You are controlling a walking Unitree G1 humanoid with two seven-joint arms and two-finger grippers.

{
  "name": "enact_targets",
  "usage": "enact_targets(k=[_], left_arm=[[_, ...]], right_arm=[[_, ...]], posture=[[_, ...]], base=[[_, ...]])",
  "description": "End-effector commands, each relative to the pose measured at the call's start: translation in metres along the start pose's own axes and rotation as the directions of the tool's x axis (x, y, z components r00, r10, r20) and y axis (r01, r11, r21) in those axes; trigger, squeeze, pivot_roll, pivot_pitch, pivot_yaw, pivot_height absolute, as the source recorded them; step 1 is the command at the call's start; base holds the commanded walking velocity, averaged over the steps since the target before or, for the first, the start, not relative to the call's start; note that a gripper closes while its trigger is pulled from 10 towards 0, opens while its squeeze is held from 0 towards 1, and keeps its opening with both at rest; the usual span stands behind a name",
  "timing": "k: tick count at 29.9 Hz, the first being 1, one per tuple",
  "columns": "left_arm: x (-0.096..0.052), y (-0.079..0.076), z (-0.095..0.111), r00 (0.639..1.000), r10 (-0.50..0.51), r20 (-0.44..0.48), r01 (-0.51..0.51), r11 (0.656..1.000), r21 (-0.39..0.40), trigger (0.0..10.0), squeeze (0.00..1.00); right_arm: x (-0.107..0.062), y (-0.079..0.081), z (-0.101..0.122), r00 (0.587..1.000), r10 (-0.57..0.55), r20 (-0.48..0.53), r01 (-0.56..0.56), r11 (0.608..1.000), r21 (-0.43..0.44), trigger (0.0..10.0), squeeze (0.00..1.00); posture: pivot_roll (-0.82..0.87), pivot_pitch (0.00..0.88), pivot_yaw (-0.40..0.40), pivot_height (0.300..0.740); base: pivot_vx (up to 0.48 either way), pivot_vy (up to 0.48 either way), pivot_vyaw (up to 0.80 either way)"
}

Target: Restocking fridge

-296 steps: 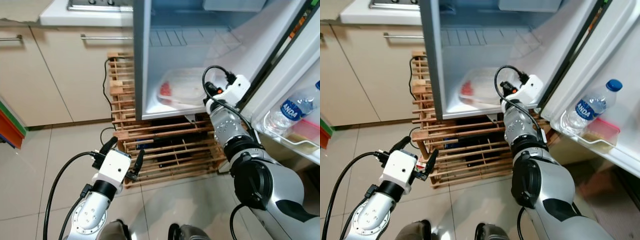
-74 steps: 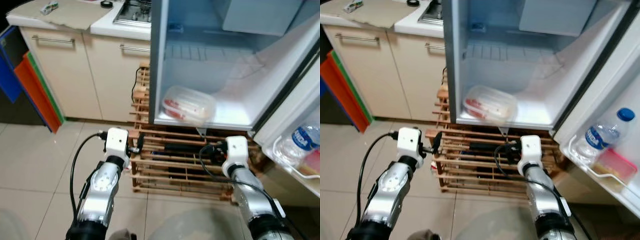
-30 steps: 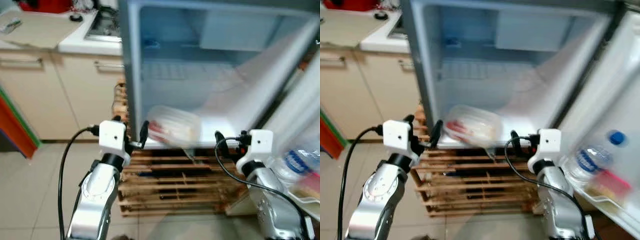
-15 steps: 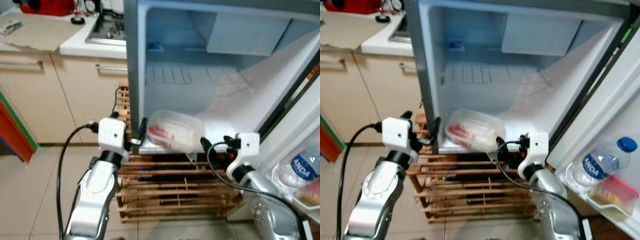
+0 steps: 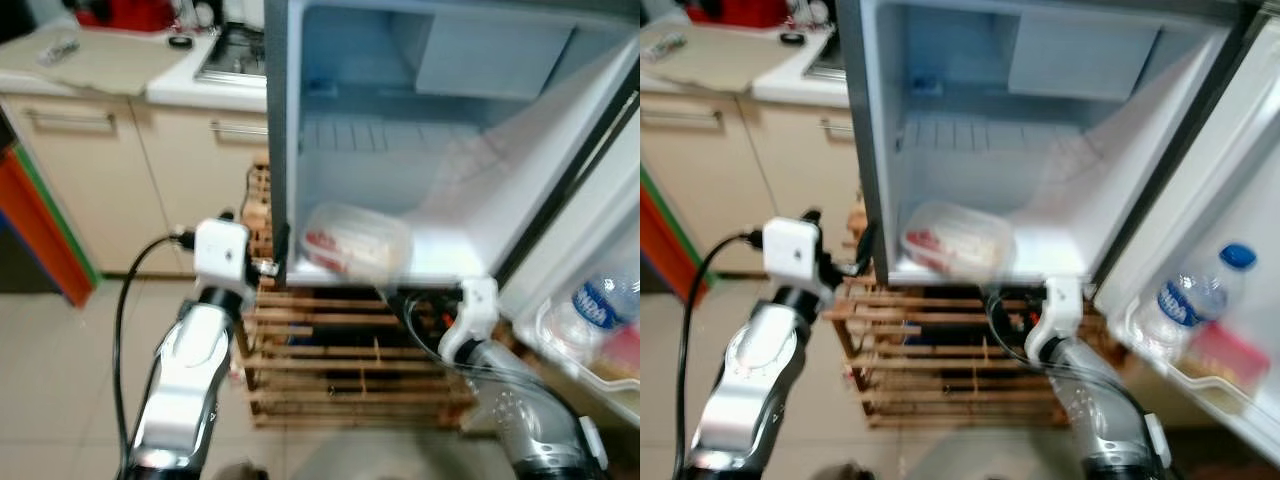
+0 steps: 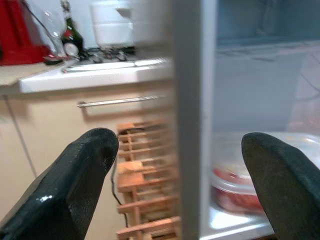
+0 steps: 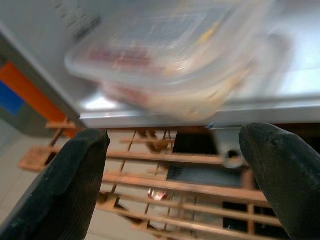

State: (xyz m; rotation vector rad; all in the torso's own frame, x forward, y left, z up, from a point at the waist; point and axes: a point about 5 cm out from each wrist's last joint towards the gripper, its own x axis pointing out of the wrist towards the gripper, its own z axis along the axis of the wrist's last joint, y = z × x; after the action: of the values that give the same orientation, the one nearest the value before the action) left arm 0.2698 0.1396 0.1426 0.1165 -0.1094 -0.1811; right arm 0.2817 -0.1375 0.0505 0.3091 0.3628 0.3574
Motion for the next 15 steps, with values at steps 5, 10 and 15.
enact_targets(k=[5, 10, 15], left_arm=[[-0.008, 0.013, 0.012, 1.000, 0.014, 0.011, -0.014, 0.999, 0.043, 10.0, 0.00], [-0.022, 0.013, 0.016, 1.000, 0.022, -0.004, -0.021, 0.999, 0.042, 10.0, 0.00], [-0.036, 0.011, 0.022, 1.000, 0.018, -0.020, -0.017, 0.999, 0.043, 10.0, 0.00]], right_arm=[[0.022, 0.009, -0.004, 0.999, -0.033, 0.005, 0.033, 0.999, -0.037, 10.0, 0.00], [0.038, 0.011, 0.005, 0.995, -0.088, 0.049, 0.091, 0.994, -0.058, 10.0, 0.00], [0.050, 0.014, 0.017, 0.987, -0.118, 0.111, 0.128, 0.987, -0.092, 10.0, 0.00]], posture=[[0.10, 0.149, -0.023, 0.740], [0.14, 0.198, -0.020, 0.740], [0.18, 0.239, -0.013, 0.740]], base=[[0.000, 0.000, 0.00], [0.000, 0.000, 0.00], [0.000, 0.000, 0.00]])
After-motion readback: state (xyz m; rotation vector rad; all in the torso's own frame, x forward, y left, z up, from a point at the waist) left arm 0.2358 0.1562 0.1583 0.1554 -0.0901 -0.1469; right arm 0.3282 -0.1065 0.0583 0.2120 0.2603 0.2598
